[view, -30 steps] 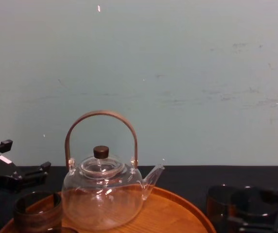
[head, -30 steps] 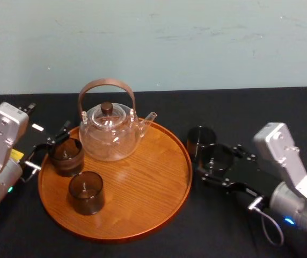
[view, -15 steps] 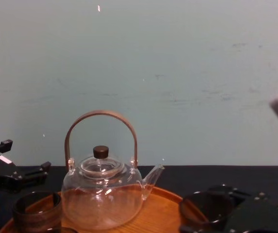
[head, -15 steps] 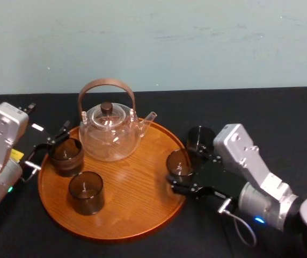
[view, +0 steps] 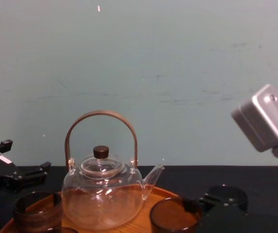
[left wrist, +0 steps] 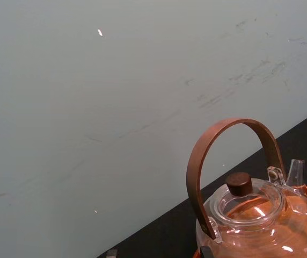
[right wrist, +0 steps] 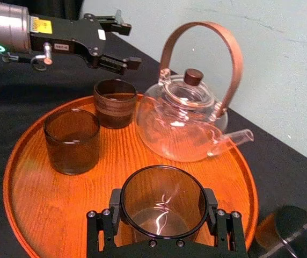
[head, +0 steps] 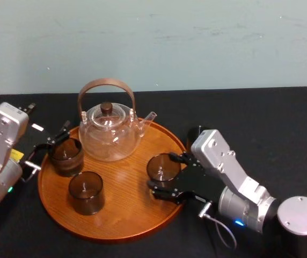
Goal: Pick up the glass from the table and place it on the tray.
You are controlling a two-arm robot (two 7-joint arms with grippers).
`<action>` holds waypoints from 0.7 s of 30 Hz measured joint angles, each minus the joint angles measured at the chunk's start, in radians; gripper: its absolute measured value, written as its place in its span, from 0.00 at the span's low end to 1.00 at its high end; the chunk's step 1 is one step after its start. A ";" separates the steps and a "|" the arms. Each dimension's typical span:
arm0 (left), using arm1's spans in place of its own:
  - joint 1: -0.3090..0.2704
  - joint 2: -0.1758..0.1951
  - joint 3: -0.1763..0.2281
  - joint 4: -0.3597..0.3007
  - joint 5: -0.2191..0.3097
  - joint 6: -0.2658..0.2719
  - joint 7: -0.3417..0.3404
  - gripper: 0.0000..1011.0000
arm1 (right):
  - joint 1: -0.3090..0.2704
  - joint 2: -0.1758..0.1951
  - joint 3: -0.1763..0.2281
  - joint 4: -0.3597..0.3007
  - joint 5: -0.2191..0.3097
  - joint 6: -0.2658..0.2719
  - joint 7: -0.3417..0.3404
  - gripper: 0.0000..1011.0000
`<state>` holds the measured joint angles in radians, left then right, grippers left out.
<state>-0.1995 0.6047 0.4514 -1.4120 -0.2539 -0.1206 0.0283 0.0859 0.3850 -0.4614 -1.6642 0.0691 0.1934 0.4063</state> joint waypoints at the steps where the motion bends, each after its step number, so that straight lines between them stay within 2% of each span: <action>1: 0.000 0.000 0.000 0.000 0.000 0.000 0.000 0.99 | 0.002 -0.003 -0.003 0.003 -0.001 -0.003 0.000 0.91; 21: 0.000 0.000 0.000 0.000 0.000 0.000 0.000 0.99 | 0.049 -0.058 -0.062 0.092 -0.018 -0.048 0.019 0.91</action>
<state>-0.1995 0.6047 0.4514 -1.4120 -0.2539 -0.1206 0.0283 0.1352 0.3275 -0.5236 -1.5718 0.0515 0.1455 0.4257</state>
